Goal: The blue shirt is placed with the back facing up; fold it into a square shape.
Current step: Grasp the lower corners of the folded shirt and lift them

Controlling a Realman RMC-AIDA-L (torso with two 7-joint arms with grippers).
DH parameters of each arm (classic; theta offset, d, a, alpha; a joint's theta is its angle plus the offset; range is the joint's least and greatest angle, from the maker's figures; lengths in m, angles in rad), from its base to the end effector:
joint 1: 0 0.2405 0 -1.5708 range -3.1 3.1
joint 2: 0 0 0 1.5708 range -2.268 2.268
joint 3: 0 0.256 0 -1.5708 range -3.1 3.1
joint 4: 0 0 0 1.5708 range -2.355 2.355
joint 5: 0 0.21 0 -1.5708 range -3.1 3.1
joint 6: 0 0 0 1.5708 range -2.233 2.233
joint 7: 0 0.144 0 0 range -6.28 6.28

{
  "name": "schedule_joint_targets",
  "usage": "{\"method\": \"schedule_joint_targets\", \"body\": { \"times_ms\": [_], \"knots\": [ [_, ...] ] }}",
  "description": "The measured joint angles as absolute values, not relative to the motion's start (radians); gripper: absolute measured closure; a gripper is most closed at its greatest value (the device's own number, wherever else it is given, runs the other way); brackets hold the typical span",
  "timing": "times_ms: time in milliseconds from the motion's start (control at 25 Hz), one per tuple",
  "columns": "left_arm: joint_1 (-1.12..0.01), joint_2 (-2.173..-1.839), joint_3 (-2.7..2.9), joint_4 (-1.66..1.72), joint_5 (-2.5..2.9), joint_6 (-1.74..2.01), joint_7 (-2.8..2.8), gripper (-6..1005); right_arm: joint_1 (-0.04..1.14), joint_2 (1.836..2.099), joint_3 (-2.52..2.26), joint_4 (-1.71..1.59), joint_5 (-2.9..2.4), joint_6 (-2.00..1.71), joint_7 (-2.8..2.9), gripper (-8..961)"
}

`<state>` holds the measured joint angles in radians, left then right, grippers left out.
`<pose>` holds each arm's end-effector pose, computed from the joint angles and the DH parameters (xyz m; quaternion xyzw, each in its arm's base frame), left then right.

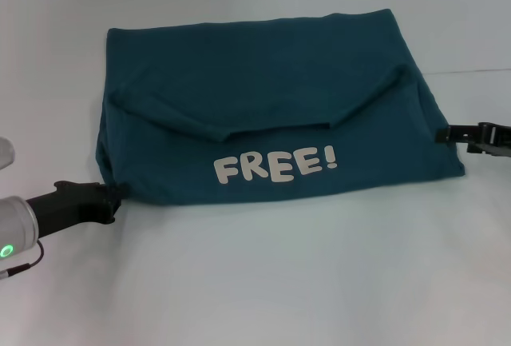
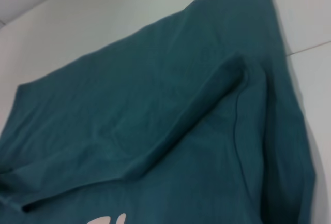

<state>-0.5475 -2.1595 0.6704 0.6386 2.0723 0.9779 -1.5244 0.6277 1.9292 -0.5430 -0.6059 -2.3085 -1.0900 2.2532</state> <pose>-0.3042 0.3740 -0.0215 -0.8657 -0.3531 -0.1452 0.3236 0.3368 0.3998 0.0778 -0.7232 0.5940 0.1640 0.3118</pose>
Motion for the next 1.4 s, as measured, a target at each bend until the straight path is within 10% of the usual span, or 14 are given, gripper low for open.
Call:
{"method": "schedule_joint_targets", "body": {
  "times_ms": [720, 1400],
  "knots": [
    [-0.558, -2.153, 0.667, 0.634, 2.072, 0.968, -1.525, 987, 0.668, 1.961, -0.624, -0.519, -2.31, -0.915, 2.247, 164],
    [-0.553, -2.155, 0.666, 0.632, 2.066, 0.967, -1.525, 981, 0.641, 1.942, -0.625, -0.522, -2.305, -0.97, 2.242, 728]
  ]
}}
